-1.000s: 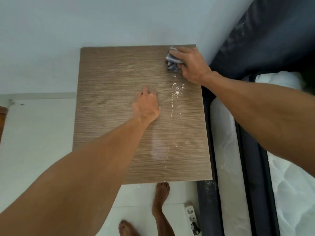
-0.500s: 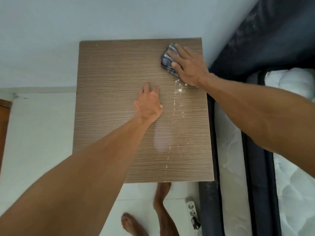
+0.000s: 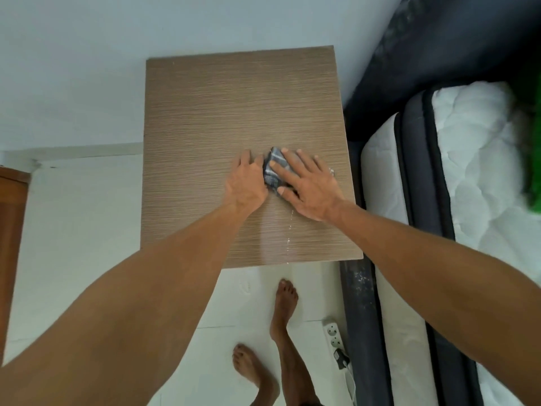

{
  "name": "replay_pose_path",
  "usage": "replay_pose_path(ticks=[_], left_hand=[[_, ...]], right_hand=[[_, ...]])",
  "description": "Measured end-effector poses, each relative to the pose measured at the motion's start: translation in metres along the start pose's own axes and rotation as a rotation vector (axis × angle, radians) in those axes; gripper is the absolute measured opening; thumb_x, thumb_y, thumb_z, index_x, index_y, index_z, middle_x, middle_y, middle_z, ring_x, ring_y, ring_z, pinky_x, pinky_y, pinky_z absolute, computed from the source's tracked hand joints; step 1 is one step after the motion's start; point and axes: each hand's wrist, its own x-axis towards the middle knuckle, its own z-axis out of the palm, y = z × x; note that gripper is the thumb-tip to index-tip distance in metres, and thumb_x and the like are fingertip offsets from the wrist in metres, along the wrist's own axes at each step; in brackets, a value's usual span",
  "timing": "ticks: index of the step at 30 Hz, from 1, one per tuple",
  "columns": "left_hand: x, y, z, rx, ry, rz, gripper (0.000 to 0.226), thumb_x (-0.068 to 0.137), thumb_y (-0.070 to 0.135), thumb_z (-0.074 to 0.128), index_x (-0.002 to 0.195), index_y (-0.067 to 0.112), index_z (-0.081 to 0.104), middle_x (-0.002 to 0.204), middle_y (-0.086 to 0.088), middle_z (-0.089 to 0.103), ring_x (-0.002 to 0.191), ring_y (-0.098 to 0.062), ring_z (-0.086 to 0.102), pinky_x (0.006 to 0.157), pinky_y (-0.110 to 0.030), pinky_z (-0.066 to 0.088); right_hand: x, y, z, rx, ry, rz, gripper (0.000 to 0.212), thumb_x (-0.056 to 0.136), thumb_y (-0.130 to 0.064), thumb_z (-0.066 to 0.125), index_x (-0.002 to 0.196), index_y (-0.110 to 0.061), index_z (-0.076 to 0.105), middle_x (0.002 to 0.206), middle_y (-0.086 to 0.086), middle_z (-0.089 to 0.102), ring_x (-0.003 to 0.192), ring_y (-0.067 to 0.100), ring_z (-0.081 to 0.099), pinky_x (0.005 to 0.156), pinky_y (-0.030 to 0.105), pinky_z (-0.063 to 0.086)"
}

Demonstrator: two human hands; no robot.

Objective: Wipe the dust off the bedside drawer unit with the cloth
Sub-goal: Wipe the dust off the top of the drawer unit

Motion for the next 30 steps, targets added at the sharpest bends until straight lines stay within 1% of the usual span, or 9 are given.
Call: replay_pose_path(ticks=[3, 7, 11, 18, 20, 22, 24, 27, 30], left_hand=[[-0.021, -0.005, 0.007, 0.012, -0.010, 0.005, 0.057, 0.090, 0.017, 0.059, 0.143, 0.020, 0.039, 0.148, -0.010, 0.034, 0.131, -0.030, 0.039, 0.101, -0.040, 0.041], [-0.049, -0.013, 0.015, 0.040, -0.018, 0.012, 0.057, 0.089, 0.017, 0.060, 0.142, 0.023, 0.038, 0.148, -0.008, 0.033, 0.130, -0.030, 0.040, 0.095, -0.042, 0.045], [-0.068, -0.025, 0.021, 0.056, -0.040, 0.042, 0.062, 0.088, 0.015, 0.063, 0.143, 0.023, 0.037, 0.156, -0.007, 0.024, 0.136, -0.029, 0.034, 0.096, -0.043, 0.045], [-0.073, -0.025, 0.019, 0.047, -0.034, 0.021, 0.058, 0.092, 0.025, 0.062, 0.144, 0.024, 0.038, 0.154, -0.006, 0.028, 0.137, -0.029, 0.034, 0.101, -0.046, 0.042], [-0.073, -0.023, 0.018, 0.052, -0.033, 0.022, 0.055, 0.091, 0.027, 0.063, 0.142, 0.021, 0.041, 0.151, -0.008, 0.032, 0.136, -0.030, 0.035, 0.102, -0.046, 0.041], [-0.072, -0.020, 0.015, 0.056, -0.048, 0.008, 0.055, 0.091, 0.030, 0.064, 0.140, 0.018, 0.043, 0.150, -0.009, 0.035, 0.135, -0.032, 0.036, 0.103, -0.047, 0.040], [-0.070, -0.016, 0.013, 0.059, -0.060, 0.000, 0.056, 0.090, 0.031, 0.064, 0.140, 0.016, 0.044, 0.149, -0.011, 0.036, 0.135, -0.034, 0.037, 0.103, -0.047, 0.039], [-0.061, -0.006, 0.011, 0.047, -0.074, 0.008, 0.058, 0.089, 0.032, 0.065, 0.140, 0.015, 0.044, 0.147, -0.012, 0.037, 0.134, -0.033, 0.038, 0.102, -0.047, 0.040], [-0.039, 0.007, 0.007, 0.009, -0.060, 0.023, 0.056, 0.087, 0.034, 0.067, 0.135, 0.015, 0.046, 0.140, -0.013, 0.042, 0.130, -0.033, 0.041, 0.100, -0.047, 0.041]], right_hand=[[-0.029, -0.024, 0.012, 0.005, 0.002, 0.006, 0.062, 0.099, -0.057, 0.021, 0.156, -0.036, 0.011, 0.166, 0.002, 0.007, 0.150, 0.030, 0.013, 0.119, 0.054, 0.016], [-0.059, -0.043, 0.026, -0.001, 0.014, 0.000, 0.060, 0.099, -0.054, 0.023, 0.156, -0.035, 0.013, 0.165, 0.004, 0.011, 0.149, 0.032, 0.017, 0.118, 0.052, 0.020], [-0.086, -0.058, 0.040, 0.003, 0.097, -0.024, 0.057, 0.099, -0.043, 0.042, 0.153, -0.029, 0.030, 0.160, 0.008, 0.028, 0.138, 0.035, 0.038, 0.106, 0.051, 0.038], [-0.113, -0.076, 0.052, 0.025, 0.146, -0.086, 0.065, 0.092, -0.022, 0.064, 0.150, -0.030, 0.035, 0.157, 0.008, 0.034, 0.121, 0.038, 0.046, 0.097, 0.052, 0.046], [-0.120, -0.080, 0.054, 0.019, 0.141, -0.133, 0.081, 0.080, -0.005, 0.074, 0.148, -0.029, 0.037, 0.155, 0.009, 0.037, 0.114, 0.036, 0.050, 0.095, 0.048, 0.049], [-0.130, -0.084, 0.052, 0.001, 0.118, -0.218, 0.093, 0.069, 0.007, 0.074, 0.147, -0.030, 0.041, 0.155, 0.007, 0.038, 0.115, 0.031, 0.053, 0.098, 0.042, 0.047], [-0.141, -0.081, 0.045, -0.015, 0.074, -0.341, 0.092, 0.064, 0.007, 0.075, 0.144, -0.030, 0.047, 0.154, 0.005, 0.040, 0.112, 0.023, 0.056, 0.097, 0.037, 0.047], [-0.149, -0.059, 0.026, -0.012, -0.017, -0.498, 0.083, 0.065, 0.004, 0.079, 0.138, -0.028, 0.056, 0.148, 0.001, 0.050, 0.097, 0.023, 0.057, 0.089, 0.038, 0.054], [-0.135, -0.018, -0.004, -0.005, 0.001, -0.487, 0.082, 0.064, 0.004, 0.081, 0.137, -0.023, 0.056, 0.146, 0.005, 0.052, 0.097, 0.025, 0.059, 0.088, 0.038, 0.052]])
